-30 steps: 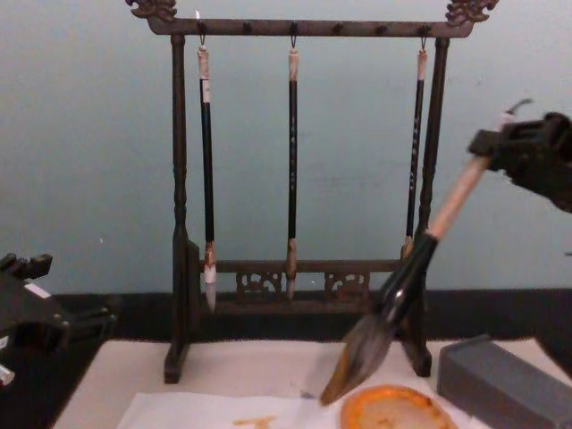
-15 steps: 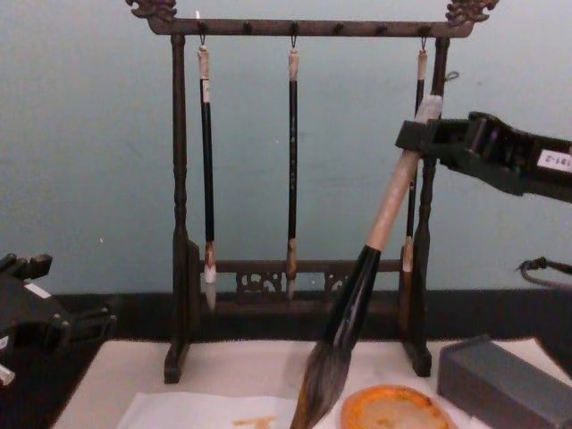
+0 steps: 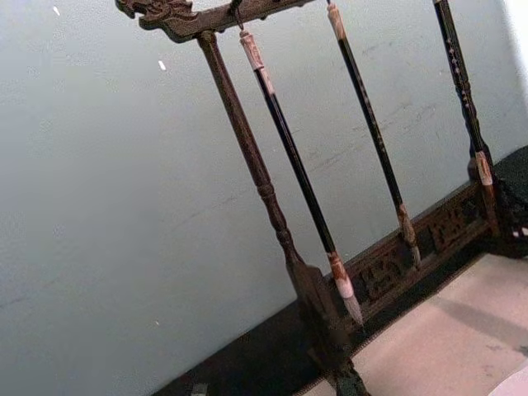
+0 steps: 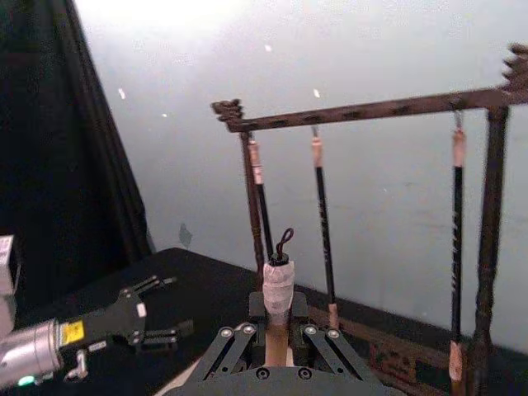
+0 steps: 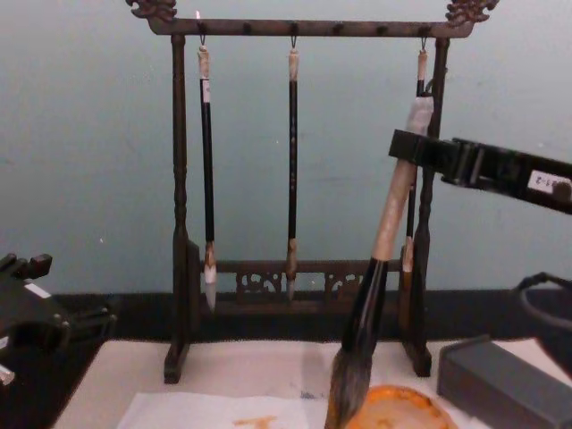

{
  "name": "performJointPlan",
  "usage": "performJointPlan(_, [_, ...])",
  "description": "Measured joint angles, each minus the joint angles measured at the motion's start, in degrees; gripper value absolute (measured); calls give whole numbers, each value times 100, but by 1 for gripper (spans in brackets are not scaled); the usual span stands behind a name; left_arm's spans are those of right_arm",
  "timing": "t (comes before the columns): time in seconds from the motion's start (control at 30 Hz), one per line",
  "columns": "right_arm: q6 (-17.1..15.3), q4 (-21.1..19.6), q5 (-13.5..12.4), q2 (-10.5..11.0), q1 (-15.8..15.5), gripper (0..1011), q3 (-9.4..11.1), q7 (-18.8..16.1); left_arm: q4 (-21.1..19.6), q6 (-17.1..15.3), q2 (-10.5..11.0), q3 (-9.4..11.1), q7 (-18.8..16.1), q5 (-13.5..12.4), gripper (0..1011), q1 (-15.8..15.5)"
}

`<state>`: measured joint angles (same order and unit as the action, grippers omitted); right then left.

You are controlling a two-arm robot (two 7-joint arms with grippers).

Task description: Pick up the brush from the inkstone, write on the paper, then place the brush back to its original position.

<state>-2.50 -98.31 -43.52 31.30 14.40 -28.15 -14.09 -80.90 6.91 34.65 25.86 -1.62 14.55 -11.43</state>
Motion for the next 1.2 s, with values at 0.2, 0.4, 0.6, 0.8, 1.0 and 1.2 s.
performJointPlan(0.2, [233,-198,380,51,-141,172,-58,-75,0,0,0,0,0,0,1010,0])
performJointPlan(0.4, [562,-503,878,141,-308,173,-175,-276,0,0,0,0,0,0,1009,0])
performJointPlan(0.6, [907,-615,1382,172,-419,173,-300,-417,0,0,0,0,0,0,1010,0])
performJointPlan(0.8, [1095,-618,1727,155,-507,172,-378,-484,0,0,0,0,0,0,1010,0])
performJointPlan(1.0, [1102,-532,1840,102,-572,172,-378,-593,0,0,0,0,0,0,1010,0])
performJointPlan(1.2, [1100,-436,1920,41,-610,172,-365,-669,0,0,0,0,0,0,1010,0])
